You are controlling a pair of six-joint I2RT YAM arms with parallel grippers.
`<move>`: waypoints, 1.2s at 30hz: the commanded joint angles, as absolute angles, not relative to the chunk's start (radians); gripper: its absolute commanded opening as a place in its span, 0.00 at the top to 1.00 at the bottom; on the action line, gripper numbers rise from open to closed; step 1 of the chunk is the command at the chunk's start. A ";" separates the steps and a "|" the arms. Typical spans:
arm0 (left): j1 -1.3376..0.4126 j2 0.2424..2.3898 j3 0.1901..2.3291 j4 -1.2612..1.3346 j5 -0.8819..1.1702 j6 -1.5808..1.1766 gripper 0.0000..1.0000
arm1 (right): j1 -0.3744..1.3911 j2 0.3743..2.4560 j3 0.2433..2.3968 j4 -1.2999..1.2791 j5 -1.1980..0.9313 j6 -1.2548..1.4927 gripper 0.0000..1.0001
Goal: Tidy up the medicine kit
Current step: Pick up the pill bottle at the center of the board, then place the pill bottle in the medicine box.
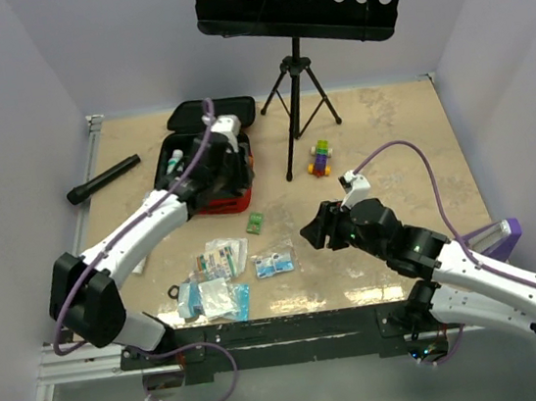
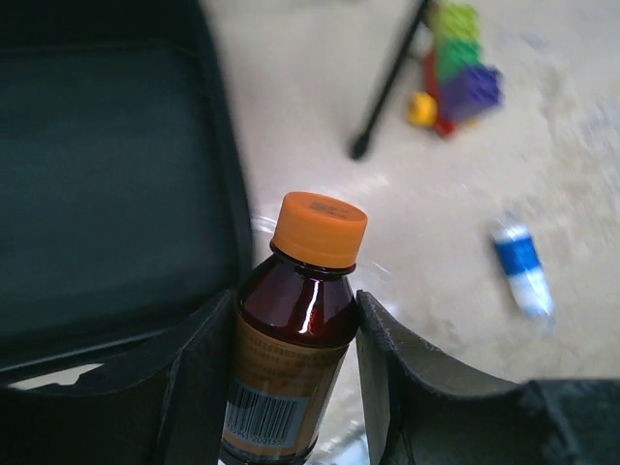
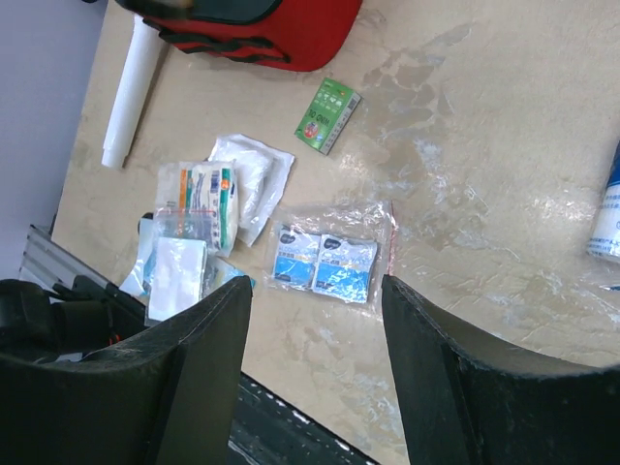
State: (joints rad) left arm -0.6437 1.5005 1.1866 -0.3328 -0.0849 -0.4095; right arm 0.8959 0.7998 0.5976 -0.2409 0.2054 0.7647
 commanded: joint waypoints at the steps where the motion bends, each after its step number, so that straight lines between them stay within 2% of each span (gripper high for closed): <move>1: -0.494 1.468 1.262 -0.376 -0.207 -0.373 0.86 | 0.897 0.788 0.630 -0.206 0.190 0.736 0.39; 6: -0.384 1.638 1.376 -0.396 -0.253 -0.327 0.85 | 0.897 0.825 0.621 -0.170 0.181 0.709 0.39; 12: -0.345 1.900 1.569 -0.457 -0.297 -0.325 0.86 | 0.897 0.864 0.617 -0.123 0.160 0.684 0.39; 15: -0.330 1.977 1.597 -0.463 -0.357 -0.328 0.87 | 0.897 0.874 0.629 -0.120 0.155 0.673 0.39; 28: -0.262 2.105 1.624 -0.425 -0.428 -0.411 0.84 | 0.897 0.888 0.634 -0.118 0.141 0.647 0.39; 32: -0.255 2.129 1.657 -0.426 -0.410 -0.416 0.78 | 0.897 0.900 0.638 -0.118 0.147 0.638 0.39; 36: -0.255 2.143 1.683 -0.436 -0.387 -0.408 0.59 | 0.897 0.913 0.638 -0.114 0.144 0.635 0.38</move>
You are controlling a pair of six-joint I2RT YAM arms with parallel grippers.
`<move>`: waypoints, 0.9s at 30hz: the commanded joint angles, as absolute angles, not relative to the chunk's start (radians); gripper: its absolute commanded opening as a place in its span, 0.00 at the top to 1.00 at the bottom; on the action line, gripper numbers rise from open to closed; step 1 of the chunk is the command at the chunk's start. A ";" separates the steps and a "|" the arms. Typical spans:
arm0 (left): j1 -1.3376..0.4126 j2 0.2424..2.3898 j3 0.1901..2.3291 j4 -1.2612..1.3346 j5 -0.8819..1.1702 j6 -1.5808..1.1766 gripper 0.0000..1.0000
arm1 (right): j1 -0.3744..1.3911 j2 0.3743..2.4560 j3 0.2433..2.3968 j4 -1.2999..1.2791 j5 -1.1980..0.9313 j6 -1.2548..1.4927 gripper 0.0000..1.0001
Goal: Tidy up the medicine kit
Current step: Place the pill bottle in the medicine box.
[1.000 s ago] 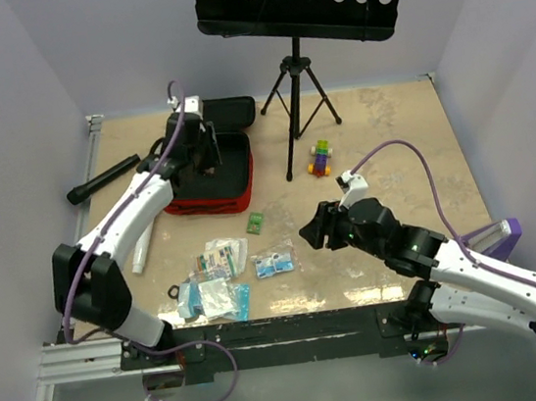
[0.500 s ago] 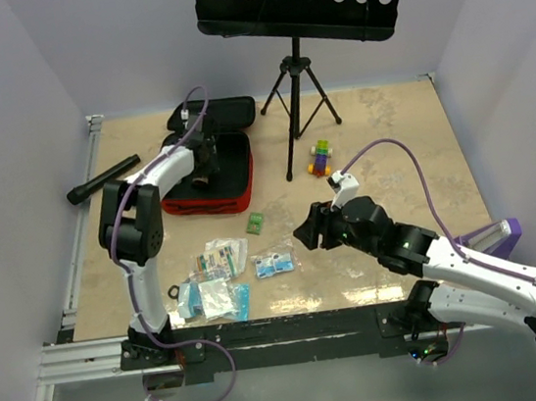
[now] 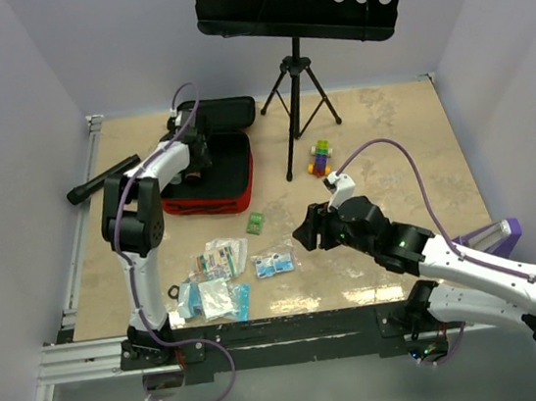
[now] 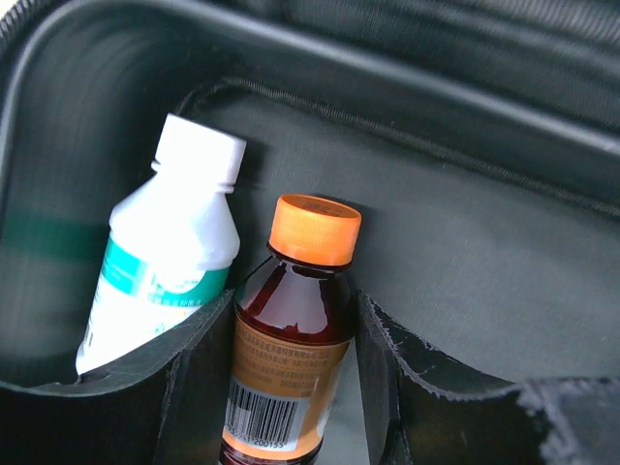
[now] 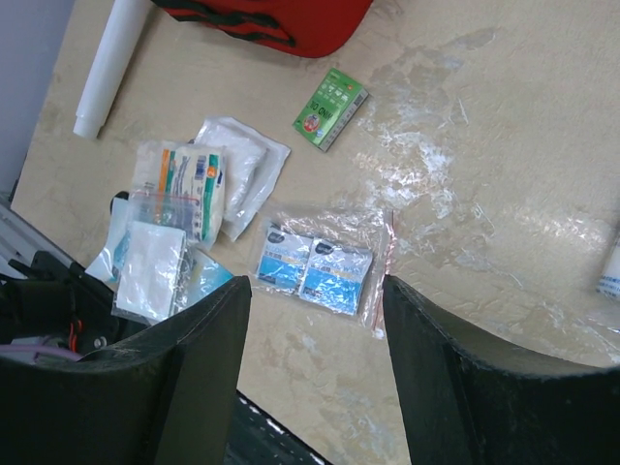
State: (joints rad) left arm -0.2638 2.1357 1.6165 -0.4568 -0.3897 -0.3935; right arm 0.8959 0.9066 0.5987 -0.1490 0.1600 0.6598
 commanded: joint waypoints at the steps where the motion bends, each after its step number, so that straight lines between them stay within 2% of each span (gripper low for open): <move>1: -0.255 2.141 1.686 -0.442 -0.385 -0.410 0.52 | 0.897 0.916 0.638 -0.114 0.143 0.634 0.39; 5: -0.255 2.115 1.677 -0.443 -0.380 -0.405 0.39 | 0.897 0.916 0.640 -0.114 0.143 0.634 0.39; 9: -0.255 2.082 1.674 -0.451 -0.379 -0.387 0.31 | 0.897 0.917 0.641 -0.117 0.143 0.634 0.39; 14: -0.255 2.051 1.683 -0.497 -0.397 -0.382 0.27 | 0.897 0.913 0.646 -0.126 0.158 0.635 0.39; 19: -0.258 1.863 1.599 -0.471 -0.390 -0.414 0.24 | 0.897 0.904 0.655 -0.137 0.167 0.641 0.38; 20: -0.259 1.808 1.570 -0.457 -0.381 -0.417 0.00 | 0.897 0.904 0.660 -0.141 0.170 0.643 0.38; 23: -0.271 1.660 1.502 -0.442 -0.359 -0.428 0.00 | 0.897 0.908 0.673 -0.164 0.201 0.647 0.38; 27: -0.382 1.456 1.338 -0.372 -0.363 -0.443 0.00 | 0.881 0.946 0.669 -0.207 0.411 0.774 0.36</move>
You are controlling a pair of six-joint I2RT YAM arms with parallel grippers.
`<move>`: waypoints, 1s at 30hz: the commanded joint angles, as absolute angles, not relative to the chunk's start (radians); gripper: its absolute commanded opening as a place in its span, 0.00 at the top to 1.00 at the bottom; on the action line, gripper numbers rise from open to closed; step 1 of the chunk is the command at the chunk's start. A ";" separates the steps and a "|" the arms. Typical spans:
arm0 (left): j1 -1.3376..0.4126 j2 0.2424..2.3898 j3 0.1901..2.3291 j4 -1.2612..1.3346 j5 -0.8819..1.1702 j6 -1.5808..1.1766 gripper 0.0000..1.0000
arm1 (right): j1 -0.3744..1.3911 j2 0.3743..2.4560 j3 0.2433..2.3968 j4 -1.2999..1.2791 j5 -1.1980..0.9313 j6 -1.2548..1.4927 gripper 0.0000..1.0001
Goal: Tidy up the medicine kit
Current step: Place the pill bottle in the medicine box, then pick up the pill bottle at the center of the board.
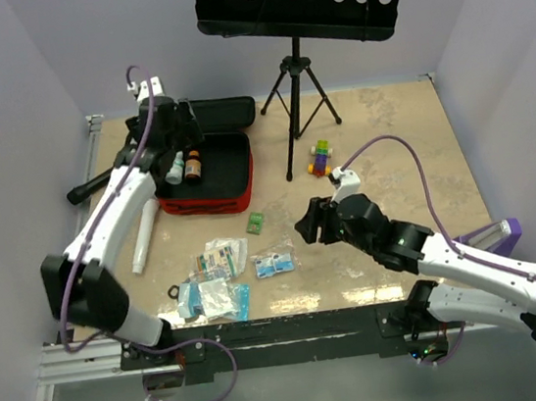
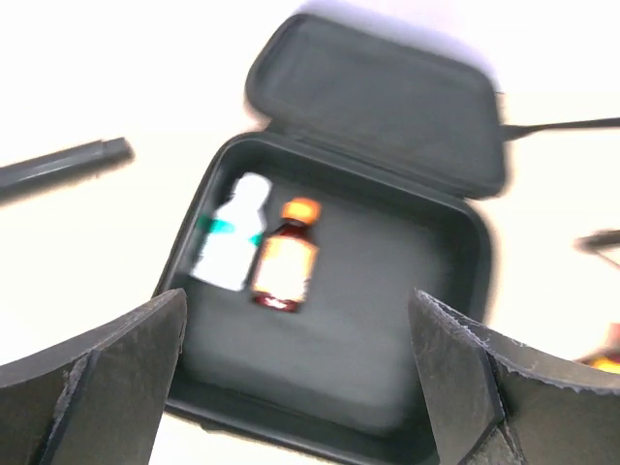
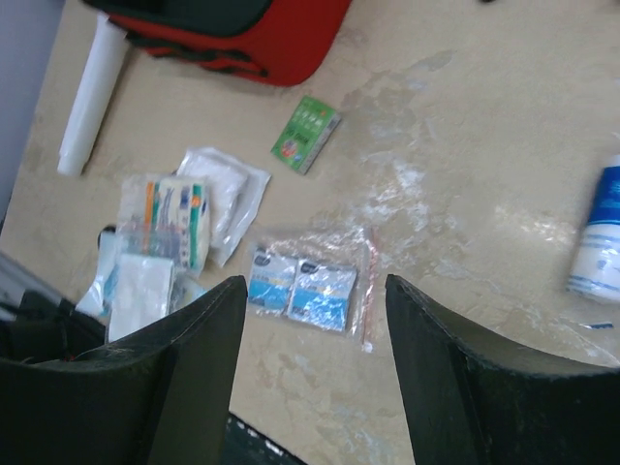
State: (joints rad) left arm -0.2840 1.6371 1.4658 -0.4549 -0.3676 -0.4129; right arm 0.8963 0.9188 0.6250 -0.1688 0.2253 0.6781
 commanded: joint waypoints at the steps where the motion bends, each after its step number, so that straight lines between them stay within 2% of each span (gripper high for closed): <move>1: -0.423 1.401 1.281 -0.350 -0.376 -0.455 0.00 | 0.862 0.972 0.676 -0.213 0.440 0.790 0.36; 5: -0.578 1.209 1.045 -0.263 -0.307 -0.552 0.00 | 0.751 1.122 0.718 -0.189 0.505 0.807 0.33; 10: -0.689 1.046 0.856 -0.216 -0.262 -0.620 0.00 | 0.528 1.287 0.695 -0.068 0.382 0.767 0.32; 15: -0.689 0.963 0.749 -0.222 -0.189 -0.663 0.00 | 0.520 1.400 0.703 -0.052 0.379 0.779 0.33; 20: -0.687 0.914 0.658 -0.138 -0.111 -0.699 0.00 | 0.520 1.434 0.670 -0.037 0.351 0.781 0.39; 25: -0.687 0.959 0.595 0.030 0.050 -0.750 0.00 | 0.528 1.437 0.629 -0.025 0.302 0.775 0.41; 30: -0.687 1.035 0.560 0.107 0.097 -0.802 0.00 | 0.638 1.469 0.627 -0.006 0.264 0.839 0.42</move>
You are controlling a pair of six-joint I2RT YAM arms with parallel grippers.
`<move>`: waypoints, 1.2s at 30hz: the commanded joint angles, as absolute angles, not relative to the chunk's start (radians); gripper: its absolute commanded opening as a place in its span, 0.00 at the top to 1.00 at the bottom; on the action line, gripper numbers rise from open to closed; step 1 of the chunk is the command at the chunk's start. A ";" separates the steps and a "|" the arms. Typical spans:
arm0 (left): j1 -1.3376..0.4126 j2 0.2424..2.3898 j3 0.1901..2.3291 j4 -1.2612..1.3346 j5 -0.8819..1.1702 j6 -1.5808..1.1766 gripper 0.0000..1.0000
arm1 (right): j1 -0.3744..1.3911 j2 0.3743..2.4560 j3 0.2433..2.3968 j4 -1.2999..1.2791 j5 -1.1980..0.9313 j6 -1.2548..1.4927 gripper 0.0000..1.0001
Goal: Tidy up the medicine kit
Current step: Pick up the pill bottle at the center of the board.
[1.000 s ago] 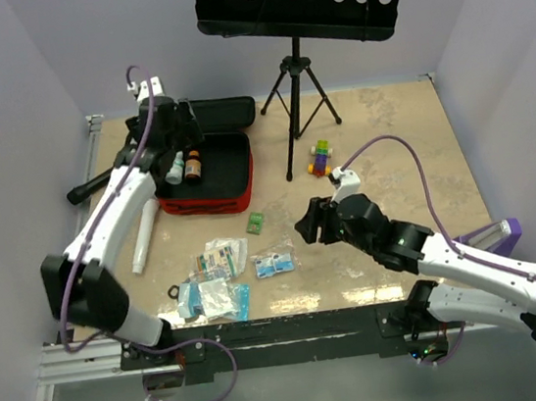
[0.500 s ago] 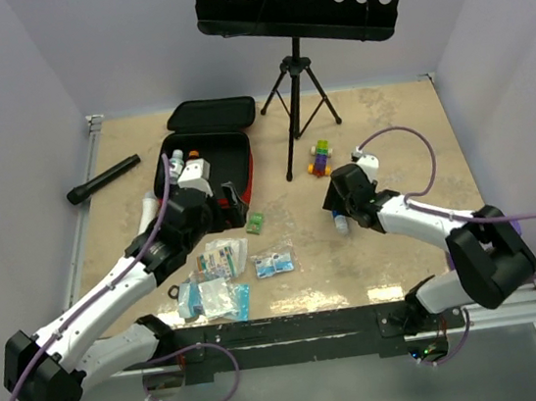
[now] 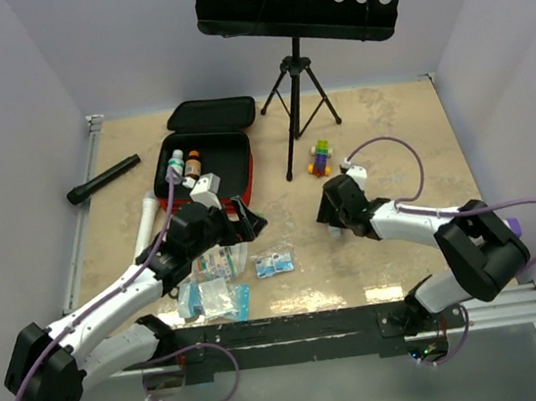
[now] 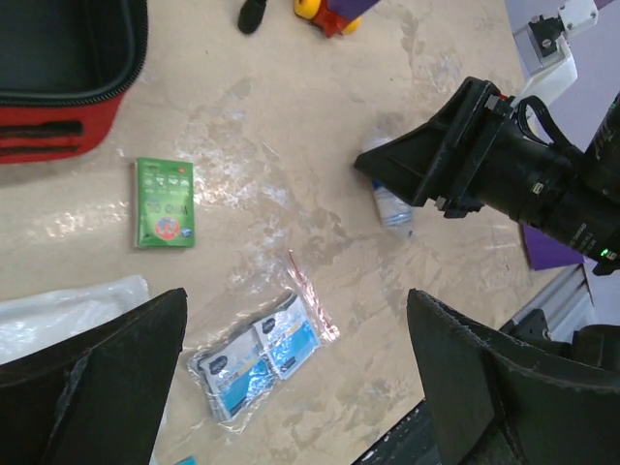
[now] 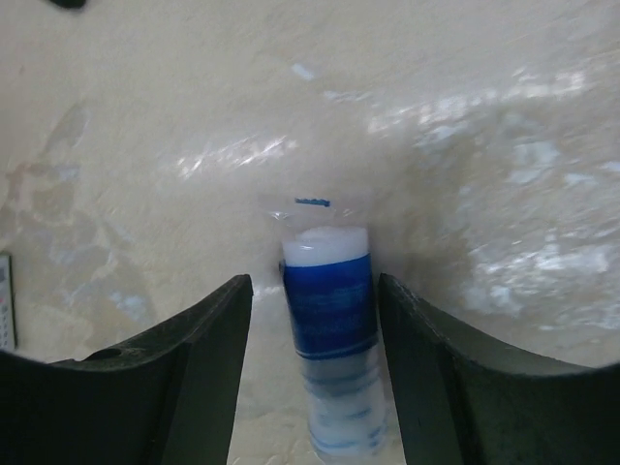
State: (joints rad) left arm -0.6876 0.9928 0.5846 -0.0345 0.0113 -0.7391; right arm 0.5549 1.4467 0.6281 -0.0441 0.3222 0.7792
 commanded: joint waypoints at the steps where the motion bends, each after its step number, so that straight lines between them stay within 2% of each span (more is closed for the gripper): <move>1: -0.687 1.049 0.554 0.115 0.103 -0.808 0.00 | 0.662 1.480 0.635 -0.006 0.264 0.860 0.43; 5: -0.687 1.089 0.542 0.117 0.101 -0.827 0.03 | 0.713 1.534 0.660 0.055 0.236 0.906 0.57; 9: -0.687 1.097 0.546 0.063 0.051 -0.830 0.06 | 0.748 1.577 0.681 0.112 0.181 0.965 0.60; 16: -0.689 1.134 0.561 0.011 0.005 -0.812 0.06 | 0.819 1.579 0.755 0.074 0.192 1.008 0.35; 19: -0.689 1.176 0.587 0.011 0.012 -0.795 0.06 | 0.818 1.496 0.761 0.016 0.215 0.986 0.30; 27: -0.797 1.345 0.725 -0.026 0.005 -0.813 0.08 | 0.819 1.188 0.680 -0.172 0.339 0.946 0.29; 31: -0.874 1.446 0.782 -0.017 -0.046 -0.877 0.08 | 0.821 1.071 0.661 -0.228 0.337 0.933 0.30; 36: -0.885 1.525 0.796 -0.017 -0.101 -0.965 0.09 | 0.819 0.968 0.649 -0.268 0.327 0.924 0.31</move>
State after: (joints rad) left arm -0.8864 1.4864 0.7624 -0.0261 -0.0277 -0.8753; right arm 0.8234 1.0313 0.6682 -0.2012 0.3016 0.9424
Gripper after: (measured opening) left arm 0.915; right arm 0.698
